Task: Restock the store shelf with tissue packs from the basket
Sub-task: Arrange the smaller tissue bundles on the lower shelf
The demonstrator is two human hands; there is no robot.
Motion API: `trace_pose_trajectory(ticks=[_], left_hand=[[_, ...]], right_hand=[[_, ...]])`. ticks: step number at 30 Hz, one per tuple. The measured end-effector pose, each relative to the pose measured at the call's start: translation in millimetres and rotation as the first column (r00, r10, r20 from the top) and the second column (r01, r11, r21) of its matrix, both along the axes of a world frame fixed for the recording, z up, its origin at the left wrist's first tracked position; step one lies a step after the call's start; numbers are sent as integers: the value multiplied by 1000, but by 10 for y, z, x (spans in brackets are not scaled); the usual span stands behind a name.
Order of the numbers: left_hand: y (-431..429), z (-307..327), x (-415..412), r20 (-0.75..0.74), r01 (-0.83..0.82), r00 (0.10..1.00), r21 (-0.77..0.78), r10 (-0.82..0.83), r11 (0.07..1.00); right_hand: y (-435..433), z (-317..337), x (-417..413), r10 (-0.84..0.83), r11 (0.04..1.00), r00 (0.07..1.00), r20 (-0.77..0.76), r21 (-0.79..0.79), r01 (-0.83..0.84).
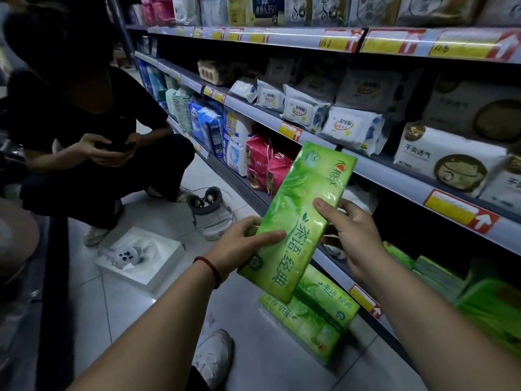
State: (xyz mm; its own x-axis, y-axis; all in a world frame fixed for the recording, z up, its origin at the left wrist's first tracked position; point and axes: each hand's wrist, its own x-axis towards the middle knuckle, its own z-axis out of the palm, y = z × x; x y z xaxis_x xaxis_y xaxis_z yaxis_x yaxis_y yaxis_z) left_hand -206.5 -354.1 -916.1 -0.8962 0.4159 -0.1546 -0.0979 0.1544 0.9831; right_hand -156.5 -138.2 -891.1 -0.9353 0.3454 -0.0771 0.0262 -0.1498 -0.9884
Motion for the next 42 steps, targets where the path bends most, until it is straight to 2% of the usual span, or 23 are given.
trace_pose_trajectory(ticks=[4,7,11,15,18,21,25,29,35,40,42], left_hand=[[98,-31,-40,58,9,998,118,-16,993],[141,-49,-79,100,-75,993,205,55,976],[126,-20,-136,235,-251,958,403,166,880],[20,-17,-190,277,-238,955,521,101,820],[-16,-3,-164,265,-216,961,560,74,799],[-15,61,-141,292,-264,951,593,102,761],[-21,80,-159,390,-364,910,586,142,724],[-17,54,-164,396,-404,901,614,179,678],[-88,60,-148,349,-341,926,612,142,714],[-176,102,-175,418,-473,878,682,233,557],[-244,87,-191,467,-527,846,659,257,537]], right_hand=[[-105,-6,-5,105,992,994,29,65,-107],[-190,21,-33,128,991,990,53,-43,-126],[-239,13,-9,296,955,942,161,-58,-290],[-282,-82,31,414,910,886,211,-68,-409],[-233,-48,28,408,913,897,171,-65,-403],[-180,-6,20,390,921,906,163,-58,-386],[-146,-24,11,356,928,924,137,-164,-333],[-167,-73,15,363,909,929,75,-247,-336],[-110,-61,-27,197,953,979,44,-244,-180],[-13,-12,-50,143,950,990,19,-285,-132],[12,-12,-68,99,949,995,20,-304,-88]])
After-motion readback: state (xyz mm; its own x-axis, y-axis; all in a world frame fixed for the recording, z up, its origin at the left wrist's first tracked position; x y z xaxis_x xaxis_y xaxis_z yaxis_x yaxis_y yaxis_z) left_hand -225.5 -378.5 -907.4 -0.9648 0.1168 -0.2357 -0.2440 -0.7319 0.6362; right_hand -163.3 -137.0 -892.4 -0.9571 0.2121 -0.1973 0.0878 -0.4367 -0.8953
